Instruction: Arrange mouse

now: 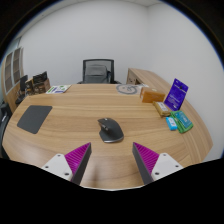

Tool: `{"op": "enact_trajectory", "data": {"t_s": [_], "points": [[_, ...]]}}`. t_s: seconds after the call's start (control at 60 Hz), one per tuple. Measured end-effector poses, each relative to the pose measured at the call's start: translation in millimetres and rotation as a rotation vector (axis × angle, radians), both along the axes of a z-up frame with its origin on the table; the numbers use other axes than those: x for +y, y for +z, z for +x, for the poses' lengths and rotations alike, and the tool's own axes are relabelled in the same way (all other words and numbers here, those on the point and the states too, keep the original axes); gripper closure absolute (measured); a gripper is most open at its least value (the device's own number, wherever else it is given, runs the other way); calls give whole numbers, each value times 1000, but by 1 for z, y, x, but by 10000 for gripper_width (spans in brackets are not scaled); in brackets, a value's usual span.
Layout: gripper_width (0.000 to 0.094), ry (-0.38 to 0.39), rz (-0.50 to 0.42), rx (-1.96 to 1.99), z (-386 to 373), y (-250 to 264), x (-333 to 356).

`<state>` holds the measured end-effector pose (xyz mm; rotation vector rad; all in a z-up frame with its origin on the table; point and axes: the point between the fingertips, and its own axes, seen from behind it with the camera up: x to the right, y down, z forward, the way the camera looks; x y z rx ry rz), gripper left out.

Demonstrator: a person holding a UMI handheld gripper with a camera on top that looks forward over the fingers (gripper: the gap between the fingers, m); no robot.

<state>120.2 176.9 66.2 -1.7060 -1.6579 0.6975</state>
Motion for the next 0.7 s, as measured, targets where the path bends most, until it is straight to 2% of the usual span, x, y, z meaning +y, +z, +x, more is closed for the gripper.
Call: {"op": "enact_trajectory", "data": {"t_s": [0.567,0.7], "points": [[85,10,16,-49,-103,-63,27],[76,6,-30,-53,-121,-69,24]]}}
